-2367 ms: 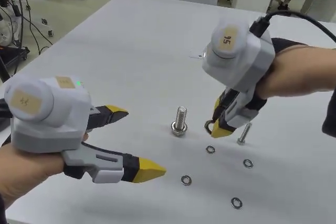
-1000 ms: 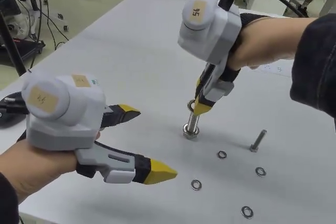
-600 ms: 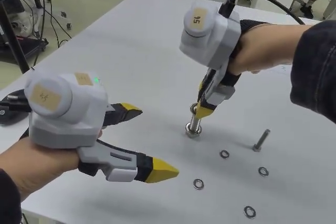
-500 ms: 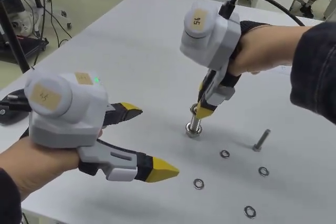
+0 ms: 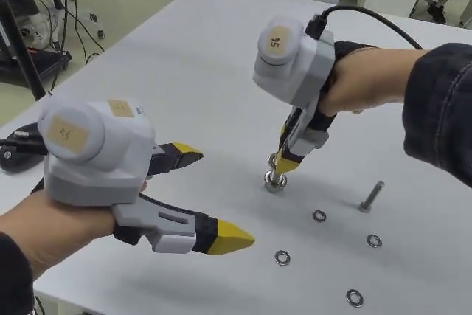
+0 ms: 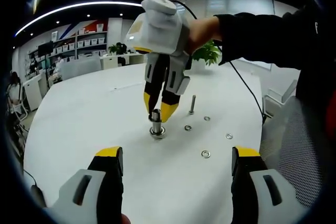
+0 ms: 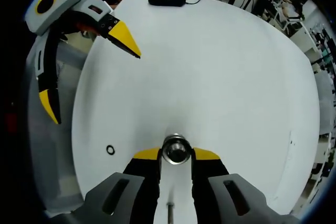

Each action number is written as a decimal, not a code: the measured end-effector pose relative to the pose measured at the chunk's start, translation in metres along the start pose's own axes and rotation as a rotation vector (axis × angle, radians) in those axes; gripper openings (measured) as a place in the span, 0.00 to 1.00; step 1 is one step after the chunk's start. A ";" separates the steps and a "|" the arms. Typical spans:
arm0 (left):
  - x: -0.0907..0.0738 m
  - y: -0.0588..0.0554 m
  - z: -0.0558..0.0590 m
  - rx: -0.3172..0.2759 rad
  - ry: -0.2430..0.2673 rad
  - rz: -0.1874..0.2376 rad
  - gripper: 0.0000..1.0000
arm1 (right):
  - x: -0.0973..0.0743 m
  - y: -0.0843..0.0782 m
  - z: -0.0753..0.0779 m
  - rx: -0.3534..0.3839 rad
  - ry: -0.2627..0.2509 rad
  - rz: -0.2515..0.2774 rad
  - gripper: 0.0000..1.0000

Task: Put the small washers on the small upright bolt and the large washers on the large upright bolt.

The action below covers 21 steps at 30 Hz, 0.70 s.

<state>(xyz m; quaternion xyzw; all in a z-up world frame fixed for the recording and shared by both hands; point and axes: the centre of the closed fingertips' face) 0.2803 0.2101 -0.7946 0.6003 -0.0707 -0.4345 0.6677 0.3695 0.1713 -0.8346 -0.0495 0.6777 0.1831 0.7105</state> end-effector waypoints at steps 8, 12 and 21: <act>0.001 -0.001 0.000 -0.001 0.001 -0.002 0.85 | 0.014 -0.003 -0.003 0.010 -0.005 0.001 0.22; 0.001 -0.001 0.000 -0.001 0.002 -0.002 0.85 | 0.020 -0.005 -0.002 0.010 -0.006 -0.003 0.22; 0.001 -0.002 0.000 -0.003 0.002 -0.006 0.85 | 0.025 -0.005 -0.001 0.014 -0.006 -0.003 0.22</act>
Point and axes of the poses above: the centre of the closed fingertips' face, and the gripper's own axes: x roughly forward along the fingers, z roughly to its right, y roughly out of its top, and after that the axes turned 11 degrees about -x, right-handed
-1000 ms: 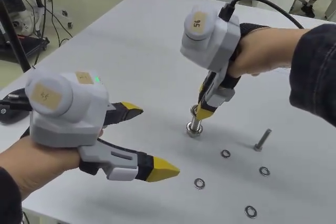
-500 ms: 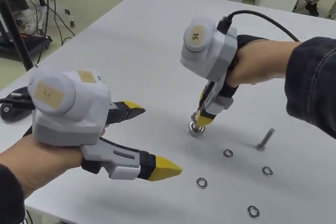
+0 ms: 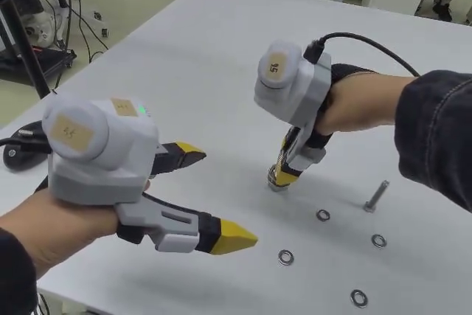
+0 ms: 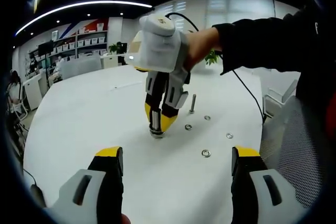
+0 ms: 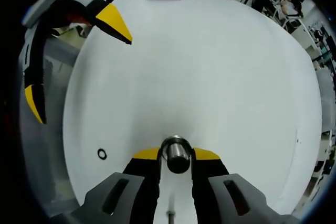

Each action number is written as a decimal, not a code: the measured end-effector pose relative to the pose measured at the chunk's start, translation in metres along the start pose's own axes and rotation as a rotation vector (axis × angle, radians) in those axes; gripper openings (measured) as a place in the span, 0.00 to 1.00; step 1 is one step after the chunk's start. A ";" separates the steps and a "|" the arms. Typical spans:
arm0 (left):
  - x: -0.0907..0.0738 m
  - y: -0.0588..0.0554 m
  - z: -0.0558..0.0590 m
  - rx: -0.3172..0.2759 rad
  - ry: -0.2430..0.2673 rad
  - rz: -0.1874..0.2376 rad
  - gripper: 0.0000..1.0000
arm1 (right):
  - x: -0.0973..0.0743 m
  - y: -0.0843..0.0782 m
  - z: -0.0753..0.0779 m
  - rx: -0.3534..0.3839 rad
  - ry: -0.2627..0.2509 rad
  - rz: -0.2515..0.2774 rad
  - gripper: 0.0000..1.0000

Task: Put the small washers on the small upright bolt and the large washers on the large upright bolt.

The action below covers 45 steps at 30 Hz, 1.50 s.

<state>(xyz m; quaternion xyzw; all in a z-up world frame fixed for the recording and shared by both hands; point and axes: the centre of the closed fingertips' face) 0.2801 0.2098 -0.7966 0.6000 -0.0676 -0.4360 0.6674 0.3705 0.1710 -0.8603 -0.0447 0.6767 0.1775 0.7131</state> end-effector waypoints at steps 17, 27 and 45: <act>0.001 -0.001 0.000 0.001 -0.004 -0.005 0.85 | 0.002 0.000 -0.001 0.005 -0.010 0.004 0.23; 0.001 0.000 0.001 0.002 -0.006 -0.005 0.85 | 0.002 -0.003 -0.001 -0.002 -0.012 0.010 0.25; 0.001 0.000 0.003 0.013 -0.011 -0.008 0.85 | -0.023 -0.016 0.000 0.052 -0.056 0.067 0.35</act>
Point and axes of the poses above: the centre of the closed fingertips' face, and the gripper's own axes: x roughly forward along the fingers, z roughly to its right, y roughly out of its top, and after that the axes turned 11 degrees about -x, right-handed
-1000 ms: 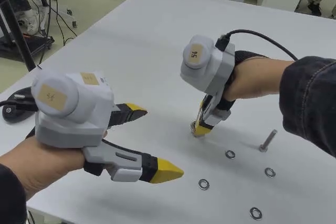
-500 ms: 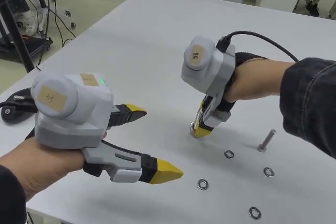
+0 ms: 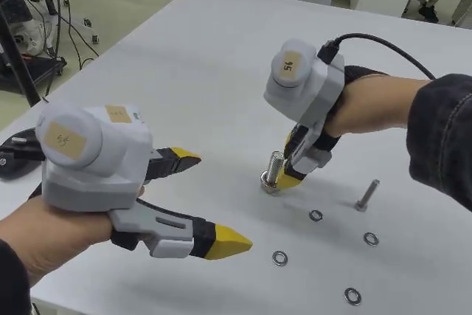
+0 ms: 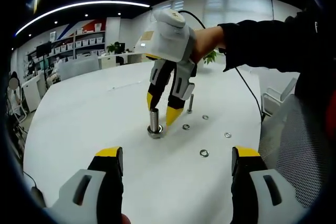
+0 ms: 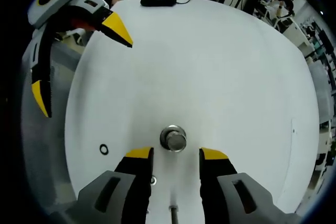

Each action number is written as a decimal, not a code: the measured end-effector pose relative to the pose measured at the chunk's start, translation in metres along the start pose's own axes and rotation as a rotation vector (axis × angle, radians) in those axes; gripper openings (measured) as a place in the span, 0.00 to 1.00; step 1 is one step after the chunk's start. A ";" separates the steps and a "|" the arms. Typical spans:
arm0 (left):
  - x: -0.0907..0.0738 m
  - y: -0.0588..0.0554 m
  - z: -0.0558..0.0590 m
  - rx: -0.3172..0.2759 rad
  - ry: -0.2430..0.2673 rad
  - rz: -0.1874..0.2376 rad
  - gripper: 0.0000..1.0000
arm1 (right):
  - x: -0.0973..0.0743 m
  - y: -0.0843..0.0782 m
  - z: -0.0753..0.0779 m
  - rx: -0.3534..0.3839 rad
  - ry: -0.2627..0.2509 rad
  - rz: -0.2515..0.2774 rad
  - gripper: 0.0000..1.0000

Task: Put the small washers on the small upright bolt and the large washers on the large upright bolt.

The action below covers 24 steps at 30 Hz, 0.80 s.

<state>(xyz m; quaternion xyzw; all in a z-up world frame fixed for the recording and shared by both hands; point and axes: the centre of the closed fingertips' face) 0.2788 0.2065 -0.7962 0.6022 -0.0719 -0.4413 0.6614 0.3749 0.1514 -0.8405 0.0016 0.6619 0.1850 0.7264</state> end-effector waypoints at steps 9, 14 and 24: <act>0.001 0.001 0.003 0.010 -0.007 -0.005 0.85 | -0.019 -0.009 0.000 0.029 -0.043 0.028 0.36; 0.002 0.000 0.005 0.016 -0.016 -0.012 0.85 | -0.029 -0.015 -0.008 0.040 -0.056 0.038 0.36; 0.005 -0.002 0.010 0.028 -0.036 -0.028 0.86 | -0.042 -0.027 -0.025 0.083 -0.070 0.060 0.36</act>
Point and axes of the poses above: the centre of the closed fingertips' face, and the gripper's own axes: x roughly forward along the fingers, z roughly to its right, y roughly out of its top, and after that the axes turned 11 degrees about -x, right-handed
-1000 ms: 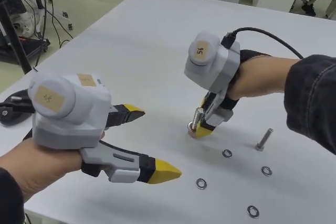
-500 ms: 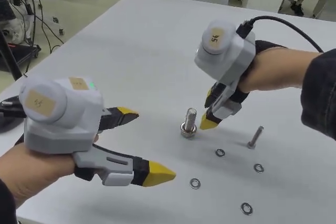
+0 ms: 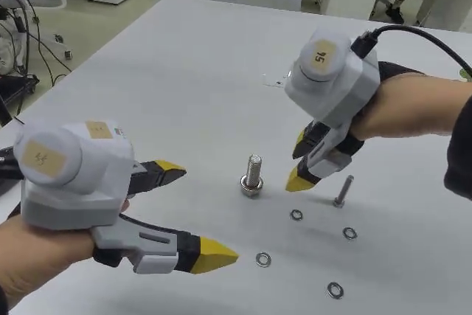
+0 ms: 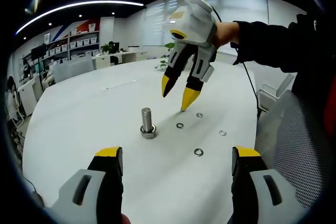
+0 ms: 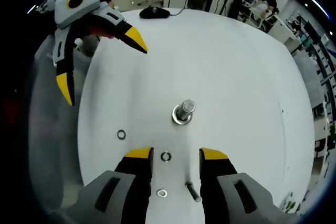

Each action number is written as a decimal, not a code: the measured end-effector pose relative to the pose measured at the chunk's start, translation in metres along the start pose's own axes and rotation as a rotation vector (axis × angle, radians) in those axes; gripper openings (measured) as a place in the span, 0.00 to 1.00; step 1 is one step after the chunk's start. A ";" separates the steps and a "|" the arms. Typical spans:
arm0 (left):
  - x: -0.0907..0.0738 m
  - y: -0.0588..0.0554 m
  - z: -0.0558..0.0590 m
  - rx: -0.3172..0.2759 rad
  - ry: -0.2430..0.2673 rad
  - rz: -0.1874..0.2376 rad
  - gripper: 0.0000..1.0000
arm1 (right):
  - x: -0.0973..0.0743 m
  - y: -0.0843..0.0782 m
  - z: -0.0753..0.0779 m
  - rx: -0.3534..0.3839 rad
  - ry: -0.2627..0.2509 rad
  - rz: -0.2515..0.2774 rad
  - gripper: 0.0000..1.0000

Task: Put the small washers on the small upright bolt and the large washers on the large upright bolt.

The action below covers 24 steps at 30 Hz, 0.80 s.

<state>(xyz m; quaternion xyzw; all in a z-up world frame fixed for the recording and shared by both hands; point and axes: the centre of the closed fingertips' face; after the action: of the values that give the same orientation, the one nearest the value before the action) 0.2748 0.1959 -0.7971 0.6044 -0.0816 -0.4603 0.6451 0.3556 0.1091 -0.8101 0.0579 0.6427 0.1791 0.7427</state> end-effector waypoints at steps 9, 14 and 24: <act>0.004 -0.001 0.005 0.020 -0.020 -0.018 0.86 | -0.009 -0.012 -0.018 0.023 -0.004 0.007 0.35; 0.004 0.001 0.008 0.032 -0.030 -0.023 0.86 | -0.011 -0.019 -0.033 0.026 0.003 0.002 0.35; 0.002 0.006 0.012 0.045 -0.034 -0.018 0.86 | -0.010 -0.034 -0.063 0.035 0.031 -0.014 0.35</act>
<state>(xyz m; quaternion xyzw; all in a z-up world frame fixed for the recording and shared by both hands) 0.2709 0.1857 -0.7899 0.6115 -0.0973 -0.4741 0.6259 0.2995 0.0653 -0.8225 0.0636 0.6574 0.1636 0.7328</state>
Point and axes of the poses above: the centre of the closed fingertips' face, and the gripper's own axes: x roughly forward along the fingers, z roughly to its right, y roughly out of its top, and after that the axes turned 11 degrees about -x, right-handed
